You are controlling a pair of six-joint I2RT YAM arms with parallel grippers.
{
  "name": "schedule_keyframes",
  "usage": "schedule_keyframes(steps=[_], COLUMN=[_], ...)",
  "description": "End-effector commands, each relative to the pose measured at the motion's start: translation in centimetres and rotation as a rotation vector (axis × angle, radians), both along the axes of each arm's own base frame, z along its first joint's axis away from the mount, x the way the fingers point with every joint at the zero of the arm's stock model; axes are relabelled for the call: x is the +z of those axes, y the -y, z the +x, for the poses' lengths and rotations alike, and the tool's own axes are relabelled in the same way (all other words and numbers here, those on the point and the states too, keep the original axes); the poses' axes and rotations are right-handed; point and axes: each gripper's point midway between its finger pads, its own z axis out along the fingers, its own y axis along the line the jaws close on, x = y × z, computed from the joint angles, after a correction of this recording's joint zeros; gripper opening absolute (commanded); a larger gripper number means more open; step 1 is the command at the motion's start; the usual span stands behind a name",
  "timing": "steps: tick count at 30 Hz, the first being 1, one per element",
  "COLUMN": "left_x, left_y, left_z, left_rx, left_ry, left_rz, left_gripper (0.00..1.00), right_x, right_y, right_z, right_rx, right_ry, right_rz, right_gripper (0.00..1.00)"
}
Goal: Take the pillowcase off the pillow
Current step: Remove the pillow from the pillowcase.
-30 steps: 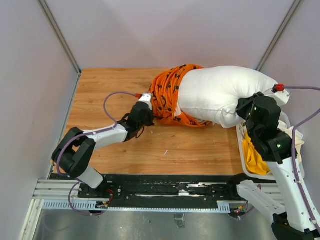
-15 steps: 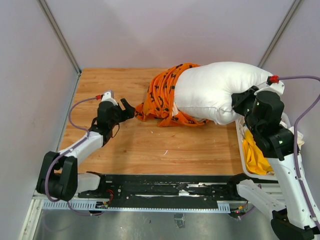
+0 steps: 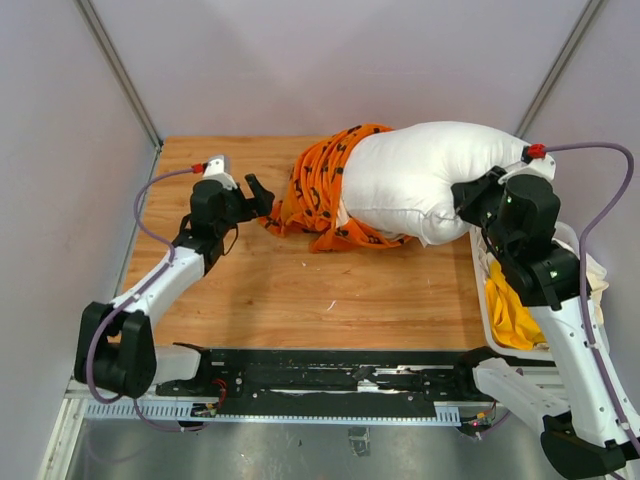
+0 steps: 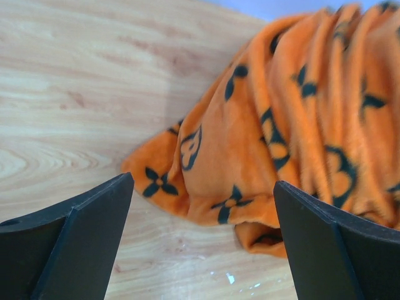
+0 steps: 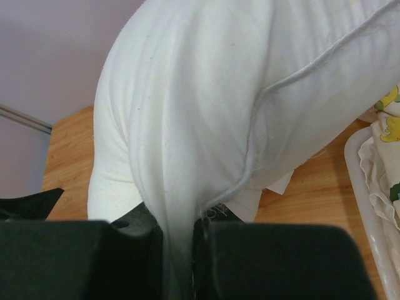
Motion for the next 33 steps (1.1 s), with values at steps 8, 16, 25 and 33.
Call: schedule_keyframes(steps=[8,16,25,33], left_x=[-7.2,-8.8,-13.3,-13.2], left_y=[5.8,10.8,7.1,-11.1], left_z=[1.7,6.6,9.0,7.2], left_rx=[-0.279,-0.430,-0.259,0.211], left_ry=[-0.148,-0.137,-0.262,-0.261], left_rz=[-0.069,-0.159,-0.042,-0.294], left_gripper=[0.99,0.88,0.01,0.00], right_x=[3.2,2.7,4.1,6.6], right_y=[-1.3,-1.8,0.4,4.3], right_z=[1.0,1.2,0.1,-2.2], right_rx=[0.059,0.080,0.006,-0.122], right_ry=[0.111,0.099,0.143,0.234], right_rz=[0.085,0.089,0.029,0.024], right_gripper=[0.01,0.01,0.01,0.01])
